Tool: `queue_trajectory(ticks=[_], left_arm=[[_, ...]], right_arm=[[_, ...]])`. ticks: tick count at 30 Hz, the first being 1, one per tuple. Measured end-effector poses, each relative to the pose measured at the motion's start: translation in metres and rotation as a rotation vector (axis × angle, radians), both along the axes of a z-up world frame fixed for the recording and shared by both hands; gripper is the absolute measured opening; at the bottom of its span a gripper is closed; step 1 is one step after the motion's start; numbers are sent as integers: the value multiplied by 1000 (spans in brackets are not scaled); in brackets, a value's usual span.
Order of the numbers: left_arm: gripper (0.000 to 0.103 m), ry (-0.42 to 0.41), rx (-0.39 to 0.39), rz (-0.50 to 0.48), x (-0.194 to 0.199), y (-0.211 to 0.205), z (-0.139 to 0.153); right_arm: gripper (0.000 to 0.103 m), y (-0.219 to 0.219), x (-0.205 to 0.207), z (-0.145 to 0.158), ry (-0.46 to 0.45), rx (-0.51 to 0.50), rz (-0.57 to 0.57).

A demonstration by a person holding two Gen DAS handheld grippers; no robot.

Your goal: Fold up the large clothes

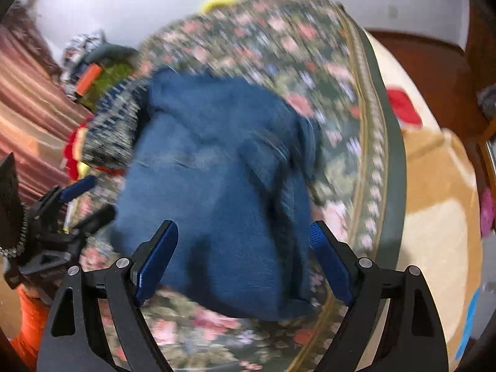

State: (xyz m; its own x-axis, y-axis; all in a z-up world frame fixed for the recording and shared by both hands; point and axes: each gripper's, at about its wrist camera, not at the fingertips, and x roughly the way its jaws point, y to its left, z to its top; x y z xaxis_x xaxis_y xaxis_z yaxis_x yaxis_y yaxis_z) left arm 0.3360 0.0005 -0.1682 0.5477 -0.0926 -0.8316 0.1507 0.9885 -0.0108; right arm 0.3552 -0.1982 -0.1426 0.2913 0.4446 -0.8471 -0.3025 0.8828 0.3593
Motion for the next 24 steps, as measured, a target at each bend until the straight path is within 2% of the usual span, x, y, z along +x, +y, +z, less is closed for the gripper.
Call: queue_trajectory(ticks=[1,3,7,9,12,16,21,24], left_arm=[[85,20,5,3,-2,3,-7],[85,29,-43,2,-10,11,-19],[91,26,-122,15,-25,27,-21],[91,35,-140,10,-27,34,-17],[91,27,-104,37,-27,45,-10],[91,6,-70,78,-19,57,-1],[91,-34,-90,89,-5,64,14],[91,-21,-146,70,9,61,12]], right_arm=[[85,-5,0,-11,23,-19,-10],[88,-17,-1,-26,71,9,-23],[97,-41,-6,-36,112,46,-73],[97,-48,-10,-34,114,47,-75],[97,-47,-10,-27,106,29,-70],[97,-34,-4,-10,49,24,-37],[97,-19,15,1,6,88,-20],[97,-9,32,-11,30,100,-9]])
